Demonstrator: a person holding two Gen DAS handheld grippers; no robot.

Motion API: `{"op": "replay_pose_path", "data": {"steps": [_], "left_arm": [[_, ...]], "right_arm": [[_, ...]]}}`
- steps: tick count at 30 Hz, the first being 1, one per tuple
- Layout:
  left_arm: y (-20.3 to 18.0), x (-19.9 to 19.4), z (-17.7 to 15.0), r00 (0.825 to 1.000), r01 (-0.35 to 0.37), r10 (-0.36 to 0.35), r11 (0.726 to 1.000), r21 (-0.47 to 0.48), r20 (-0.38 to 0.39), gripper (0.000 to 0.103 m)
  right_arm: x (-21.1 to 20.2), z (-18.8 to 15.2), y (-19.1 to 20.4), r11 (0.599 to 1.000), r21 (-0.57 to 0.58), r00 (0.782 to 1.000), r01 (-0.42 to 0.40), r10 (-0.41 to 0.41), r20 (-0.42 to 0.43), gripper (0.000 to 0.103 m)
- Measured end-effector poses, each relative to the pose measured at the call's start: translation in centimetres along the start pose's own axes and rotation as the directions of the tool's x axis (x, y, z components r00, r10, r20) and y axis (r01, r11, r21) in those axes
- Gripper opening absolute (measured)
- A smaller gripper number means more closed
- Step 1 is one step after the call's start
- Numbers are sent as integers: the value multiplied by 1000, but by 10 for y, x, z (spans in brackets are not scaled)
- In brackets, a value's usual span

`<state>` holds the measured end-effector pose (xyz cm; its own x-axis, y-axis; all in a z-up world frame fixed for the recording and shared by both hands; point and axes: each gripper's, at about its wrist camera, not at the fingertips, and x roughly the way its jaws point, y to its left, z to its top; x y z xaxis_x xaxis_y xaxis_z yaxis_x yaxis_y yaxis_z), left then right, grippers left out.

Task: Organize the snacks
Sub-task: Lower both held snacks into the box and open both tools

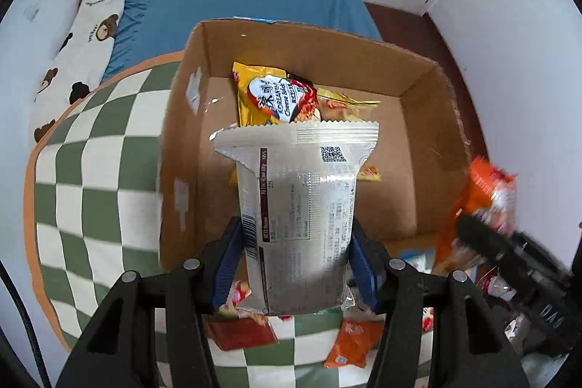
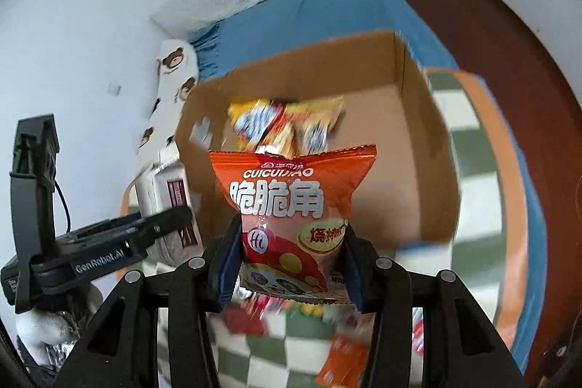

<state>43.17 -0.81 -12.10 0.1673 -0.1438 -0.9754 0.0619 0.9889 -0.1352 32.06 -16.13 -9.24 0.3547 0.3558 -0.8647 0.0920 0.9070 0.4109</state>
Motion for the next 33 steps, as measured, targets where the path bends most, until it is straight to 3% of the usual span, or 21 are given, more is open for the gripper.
{"op": "replay_pose_path", "data": {"steps": [8,16,19,21,22,23,33], "left_arm": [[11,65,28,985,-127,129,992,26,-117,53],[29,101,36,972,-180,176,984,-10,-154,53],[34,103,40,978,-162,155,986,-37,-139,58],[34,103,44,982,-148,141,988,-41,-129,67],[33,103,45,982,-144,137,989,-43,-128,79],[34,102,46,983,-141,134,989,-48,-126,83],[22,87,40,988,-142,138,988,-54,-62,83]], "right_arm": [[61,71,-28,994,-1,994,106,-106,-40,51],[113,99,-50,988,2,985,152,-151,-85,52],[127,102,-56,986,9,978,166,-163,-130,91],[132,103,-57,983,-7,975,181,-180,-131,91],[132,103,-58,983,-7,975,181,-180,-131,91],[132,103,-58,983,-10,974,185,-184,-132,91],[117,84,-53,979,-27,971,203,-205,-127,94]]}}
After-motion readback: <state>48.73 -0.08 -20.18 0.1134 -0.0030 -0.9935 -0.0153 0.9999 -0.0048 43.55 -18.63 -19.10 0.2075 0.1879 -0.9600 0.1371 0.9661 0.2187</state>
